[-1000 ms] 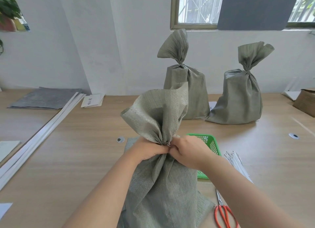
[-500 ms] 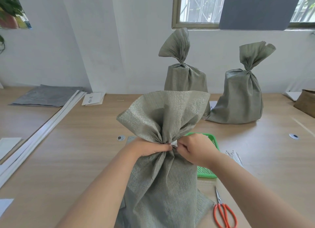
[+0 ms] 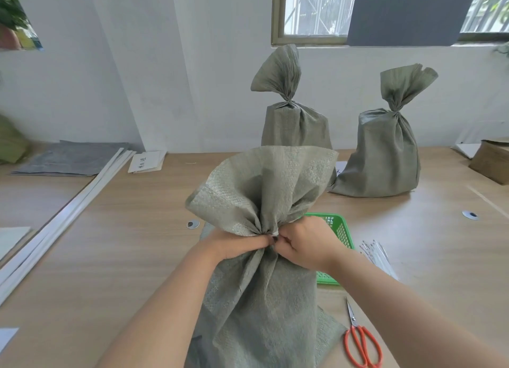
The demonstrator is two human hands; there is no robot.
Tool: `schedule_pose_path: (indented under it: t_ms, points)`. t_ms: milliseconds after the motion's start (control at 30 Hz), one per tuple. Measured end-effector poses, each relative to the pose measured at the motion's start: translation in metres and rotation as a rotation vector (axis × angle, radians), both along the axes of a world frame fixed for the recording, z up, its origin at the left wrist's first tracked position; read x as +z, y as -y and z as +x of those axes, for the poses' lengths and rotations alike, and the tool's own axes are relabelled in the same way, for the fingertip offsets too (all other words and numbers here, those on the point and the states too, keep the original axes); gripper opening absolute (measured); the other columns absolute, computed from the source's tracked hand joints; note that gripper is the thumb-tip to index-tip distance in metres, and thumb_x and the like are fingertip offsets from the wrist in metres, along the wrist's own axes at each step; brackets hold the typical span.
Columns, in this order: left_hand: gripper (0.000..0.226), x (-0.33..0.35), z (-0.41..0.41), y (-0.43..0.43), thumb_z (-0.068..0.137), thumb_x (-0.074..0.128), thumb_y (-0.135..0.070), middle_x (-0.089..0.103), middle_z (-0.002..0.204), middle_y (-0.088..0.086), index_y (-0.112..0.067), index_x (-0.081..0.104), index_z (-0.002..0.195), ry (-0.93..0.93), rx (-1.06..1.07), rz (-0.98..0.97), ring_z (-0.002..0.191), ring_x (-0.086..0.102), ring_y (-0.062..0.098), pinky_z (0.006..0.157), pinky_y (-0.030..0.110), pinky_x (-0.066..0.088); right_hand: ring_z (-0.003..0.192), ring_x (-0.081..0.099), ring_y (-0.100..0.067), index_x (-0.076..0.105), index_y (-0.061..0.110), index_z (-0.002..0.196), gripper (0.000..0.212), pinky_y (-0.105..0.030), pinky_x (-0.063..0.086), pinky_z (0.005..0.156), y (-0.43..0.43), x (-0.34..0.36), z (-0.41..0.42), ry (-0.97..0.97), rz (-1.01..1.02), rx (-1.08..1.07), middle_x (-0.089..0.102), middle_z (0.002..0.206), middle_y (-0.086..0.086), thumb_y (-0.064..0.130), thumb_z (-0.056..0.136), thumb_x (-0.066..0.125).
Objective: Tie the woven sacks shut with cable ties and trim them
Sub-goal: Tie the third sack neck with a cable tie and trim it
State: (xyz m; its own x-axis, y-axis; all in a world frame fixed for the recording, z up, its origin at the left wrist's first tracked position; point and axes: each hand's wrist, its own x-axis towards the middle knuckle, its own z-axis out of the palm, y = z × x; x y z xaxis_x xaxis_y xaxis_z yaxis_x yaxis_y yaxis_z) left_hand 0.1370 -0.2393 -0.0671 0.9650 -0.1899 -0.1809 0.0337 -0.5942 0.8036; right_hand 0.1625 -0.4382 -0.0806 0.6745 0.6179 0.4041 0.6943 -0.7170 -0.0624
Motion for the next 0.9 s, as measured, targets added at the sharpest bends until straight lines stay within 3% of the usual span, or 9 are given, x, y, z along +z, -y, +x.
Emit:
schedule_pose_path:
  t_ms: [133, 300, 433, 500, 633, 767, 900]
  points:
    - [0.027, 0.005, 0.001, 0.0, 0.082, 0.076, -0.047, 0.069, 0.099, -0.022, -0.034, 0.071, 0.105, 0.007, 0.034, 0.091, 0.091, 0.062, -0.005, 0.076, 0.013, 0.048, 0.035, 0.042, -0.031, 0.03, 0.022, 0.053, 0.027, -0.028, 0.035, 0.036, 0.007, -0.003, 0.003, -0.005, 0.106, -0.001, 0.039, 0.038, -0.003, 0.033, 0.073, 0.045]
    - [0.022, 0.007, 0.001, 0.006, 0.088, 0.071, -0.04, 0.069, 0.103, -0.016, -0.029, 0.069, 0.107, 0.011, 0.029, 0.12, 0.094, 0.062, 0.0, 0.076, 0.013, 0.047, 0.038, 0.035, -0.024, 0.034, 0.021, 0.054, 0.029, -0.031, 0.035, 0.037, 0.009, -0.012, 0.001, -0.045, 0.175, 0.022, 0.027, 0.043, 0.007, 0.032, 0.078, 0.046]
    - [0.024, 0.005, 0.002, 0.014, 0.09, 0.068, -0.032, 0.072, 0.107, -0.003, -0.018, 0.071, 0.11, 0.048, 0.037, 0.147, 0.095, 0.062, 0.004, 0.076, 0.013, 0.047, 0.044, 0.041, -0.021, 0.039, 0.022, 0.06, 0.028, -0.035, 0.038, 0.046, 0.014, -0.021, 0.001, -0.212, 0.289, 0.001, 0.036, 0.046, 0.008, 0.037, 0.083, 0.046]
    - [0.024, 0.004, 0.002, 0.018, 0.091, 0.066, -0.032, 0.072, 0.104, -0.001, -0.016, 0.07, 0.108, 0.077, 0.041, 0.18, 0.095, 0.062, 0.01, 0.075, 0.018, 0.049, 0.046, 0.043, -0.014, 0.044, 0.027, 0.064, 0.021, -0.034, 0.04, 0.049, 0.018, -0.023, 0.0, -0.276, 0.352, -0.022, 0.04, 0.047, 0.012, 0.039, 0.082, 0.049]
    - [0.026, -0.002, 0.005, 0.025, 0.089, 0.057, -0.036, 0.069, 0.085, 0.004, -0.011, 0.065, 0.088, 0.214, 0.085, 0.318, 0.084, 0.063, 0.017, 0.079, 0.044, 0.056, 0.044, 0.037, -0.008, 0.056, 0.028, 0.079, 0.01, -0.032, 0.04, 0.053, 0.029, -0.03, 0.0, -0.379, 0.476, -0.061, 0.042, 0.045, 0.01, 0.039, 0.08, 0.056]
    - [0.029, -0.009, 0.007, 0.028, 0.08, 0.055, -0.041, 0.066, 0.074, 0.001, -0.013, 0.06, 0.074, 0.278, 0.163, 0.277, 0.077, 0.063, 0.017, 0.072, 0.046, 0.057, 0.054, 0.043, -0.004, 0.063, 0.028, 0.099, 0.031, -0.027, 0.039, 0.057, 0.044, -0.039, 0.0, -0.47, 0.611, -0.143, 0.05, 0.06, 0.011, 0.049, 0.077, 0.058]
    - [0.028, -0.012, 0.009, 0.032, 0.082, 0.059, -0.035, 0.064, 0.07, 0.004, -0.01, 0.057, 0.069, 0.287, 0.203, 0.263, 0.074, 0.062, 0.019, 0.07, 0.047, 0.056, 0.061, 0.05, -0.007, 0.061, 0.032, 0.102, 0.023, -0.033, 0.046, 0.062, 0.058, -0.053, -0.001, -0.57, 0.738, -0.18, 0.056, 0.069, 0.009, 0.042, 0.084, 0.07]
